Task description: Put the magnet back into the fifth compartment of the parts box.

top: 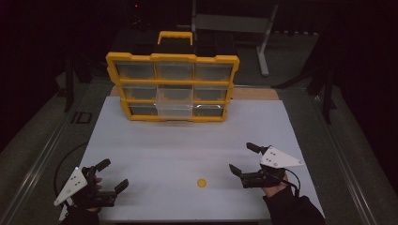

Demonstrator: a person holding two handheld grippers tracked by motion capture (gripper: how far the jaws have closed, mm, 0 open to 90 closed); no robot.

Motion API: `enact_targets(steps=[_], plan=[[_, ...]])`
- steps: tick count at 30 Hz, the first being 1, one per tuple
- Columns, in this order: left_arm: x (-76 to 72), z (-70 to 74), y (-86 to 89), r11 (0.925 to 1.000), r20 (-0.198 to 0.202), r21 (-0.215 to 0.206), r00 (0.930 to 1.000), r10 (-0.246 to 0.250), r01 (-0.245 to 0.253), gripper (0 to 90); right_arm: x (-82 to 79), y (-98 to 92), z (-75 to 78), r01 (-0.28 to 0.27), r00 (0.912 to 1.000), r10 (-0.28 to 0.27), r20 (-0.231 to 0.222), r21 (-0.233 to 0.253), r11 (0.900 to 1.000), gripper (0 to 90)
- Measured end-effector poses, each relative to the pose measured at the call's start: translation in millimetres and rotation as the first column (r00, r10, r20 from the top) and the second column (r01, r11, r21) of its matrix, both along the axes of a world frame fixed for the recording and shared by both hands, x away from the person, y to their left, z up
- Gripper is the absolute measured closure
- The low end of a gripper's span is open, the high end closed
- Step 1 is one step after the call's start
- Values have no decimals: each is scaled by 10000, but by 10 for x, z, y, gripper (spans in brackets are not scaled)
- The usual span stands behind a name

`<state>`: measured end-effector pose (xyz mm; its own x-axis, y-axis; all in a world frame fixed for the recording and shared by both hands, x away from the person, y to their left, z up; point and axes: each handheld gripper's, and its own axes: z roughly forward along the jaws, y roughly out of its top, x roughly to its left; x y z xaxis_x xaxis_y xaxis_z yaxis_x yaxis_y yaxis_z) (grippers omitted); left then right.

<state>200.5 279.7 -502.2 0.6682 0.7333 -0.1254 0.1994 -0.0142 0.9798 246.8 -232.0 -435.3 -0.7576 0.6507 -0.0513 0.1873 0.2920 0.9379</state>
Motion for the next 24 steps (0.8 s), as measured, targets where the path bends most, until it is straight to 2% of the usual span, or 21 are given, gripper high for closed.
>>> enact_targets(steps=[9, 24], plan=[[2, -3, -2, 10000, -3, -21, 10000, -13, 13, 0, 29, 169, 23, -319, 9995, 319, 11, -122, 9994, 83], [1, -3, -5, 10000, -9, 0, 10000, -50, 50, 0, 86, 486, -2, -1134, 9931, 1124, -330, -307, 9931, 83]])
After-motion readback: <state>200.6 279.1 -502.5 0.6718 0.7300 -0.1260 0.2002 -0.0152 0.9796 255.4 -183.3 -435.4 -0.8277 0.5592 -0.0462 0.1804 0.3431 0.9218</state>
